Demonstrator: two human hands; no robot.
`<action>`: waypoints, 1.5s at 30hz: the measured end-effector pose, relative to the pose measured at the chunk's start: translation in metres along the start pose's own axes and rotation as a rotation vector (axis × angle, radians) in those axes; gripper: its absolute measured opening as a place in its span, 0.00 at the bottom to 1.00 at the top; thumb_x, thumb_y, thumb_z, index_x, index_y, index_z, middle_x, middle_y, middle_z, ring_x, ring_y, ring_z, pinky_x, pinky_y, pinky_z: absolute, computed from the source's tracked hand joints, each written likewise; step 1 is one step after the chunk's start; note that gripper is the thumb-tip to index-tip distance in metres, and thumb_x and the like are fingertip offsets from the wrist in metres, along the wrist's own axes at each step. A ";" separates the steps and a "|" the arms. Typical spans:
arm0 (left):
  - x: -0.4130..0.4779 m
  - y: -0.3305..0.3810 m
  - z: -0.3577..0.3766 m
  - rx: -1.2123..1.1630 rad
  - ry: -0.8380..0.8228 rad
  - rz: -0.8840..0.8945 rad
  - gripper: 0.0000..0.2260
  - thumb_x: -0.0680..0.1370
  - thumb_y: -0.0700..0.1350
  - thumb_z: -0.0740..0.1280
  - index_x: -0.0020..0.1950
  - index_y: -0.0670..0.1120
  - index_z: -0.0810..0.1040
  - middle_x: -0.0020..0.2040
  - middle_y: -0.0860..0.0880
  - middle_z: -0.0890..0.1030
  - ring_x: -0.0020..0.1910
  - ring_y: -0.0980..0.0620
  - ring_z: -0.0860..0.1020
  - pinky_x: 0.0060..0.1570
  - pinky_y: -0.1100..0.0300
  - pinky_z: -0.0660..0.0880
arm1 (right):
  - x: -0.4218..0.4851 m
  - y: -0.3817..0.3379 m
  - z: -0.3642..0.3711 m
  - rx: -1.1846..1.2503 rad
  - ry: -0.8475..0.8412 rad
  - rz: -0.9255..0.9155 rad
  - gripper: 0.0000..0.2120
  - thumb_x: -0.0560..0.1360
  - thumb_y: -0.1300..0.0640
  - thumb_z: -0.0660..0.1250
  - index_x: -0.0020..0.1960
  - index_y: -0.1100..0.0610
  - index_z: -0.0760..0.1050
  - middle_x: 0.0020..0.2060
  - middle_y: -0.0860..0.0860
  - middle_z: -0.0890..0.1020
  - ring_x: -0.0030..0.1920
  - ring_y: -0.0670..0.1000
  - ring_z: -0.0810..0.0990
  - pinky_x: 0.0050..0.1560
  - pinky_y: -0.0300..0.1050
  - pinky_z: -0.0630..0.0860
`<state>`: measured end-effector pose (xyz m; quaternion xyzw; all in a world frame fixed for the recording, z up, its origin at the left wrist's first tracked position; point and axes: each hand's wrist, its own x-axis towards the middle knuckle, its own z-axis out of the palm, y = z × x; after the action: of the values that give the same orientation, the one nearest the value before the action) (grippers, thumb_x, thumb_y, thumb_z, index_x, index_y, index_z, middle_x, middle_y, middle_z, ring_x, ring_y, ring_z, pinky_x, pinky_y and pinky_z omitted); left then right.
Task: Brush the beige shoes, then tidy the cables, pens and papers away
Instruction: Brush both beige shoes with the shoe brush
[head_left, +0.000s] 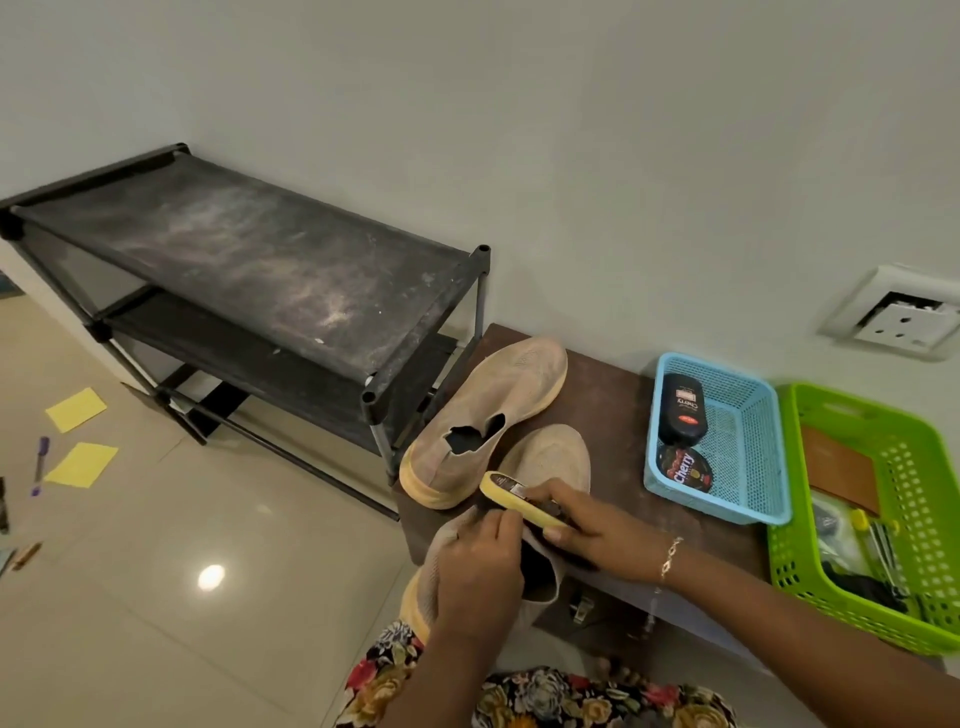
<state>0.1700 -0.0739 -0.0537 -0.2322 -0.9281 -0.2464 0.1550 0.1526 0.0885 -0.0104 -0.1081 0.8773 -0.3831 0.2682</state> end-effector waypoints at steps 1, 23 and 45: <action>-0.001 0.000 0.000 0.006 -0.006 -0.009 0.15 0.55 0.38 0.78 0.37 0.47 0.79 0.32 0.51 0.81 0.28 0.55 0.79 0.23 0.68 0.71 | -0.006 -0.001 -0.007 0.039 -0.060 -0.019 0.17 0.77 0.52 0.57 0.65 0.51 0.62 0.58 0.49 0.73 0.54 0.47 0.73 0.56 0.40 0.70; 0.006 -0.011 -0.009 -0.205 -0.012 -0.398 0.04 0.70 0.37 0.60 0.39 0.41 0.75 0.28 0.44 0.77 0.24 0.43 0.75 0.23 0.57 0.68 | -0.017 0.023 0.049 0.025 0.403 0.044 0.17 0.76 0.49 0.57 0.65 0.44 0.63 0.59 0.47 0.72 0.58 0.47 0.72 0.61 0.45 0.69; 0.007 -0.019 -0.007 -0.306 0.023 -0.473 0.11 0.70 0.41 0.54 0.42 0.38 0.75 0.31 0.40 0.76 0.30 0.42 0.73 0.30 0.54 0.64 | 0.062 0.068 0.007 0.094 0.720 0.458 0.17 0.79 0.56 0.58 0.68 0.53 0.63 0.56 0.64 0.72 0.57 0.65 0.72 0.58 0.54 0.69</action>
<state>0.1560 -0.0892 -0.0526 -0.0271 -0.9067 -0.4155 0.0669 0.1061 0.1056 -0.0881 0.2424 0.8978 -0.3666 0.0277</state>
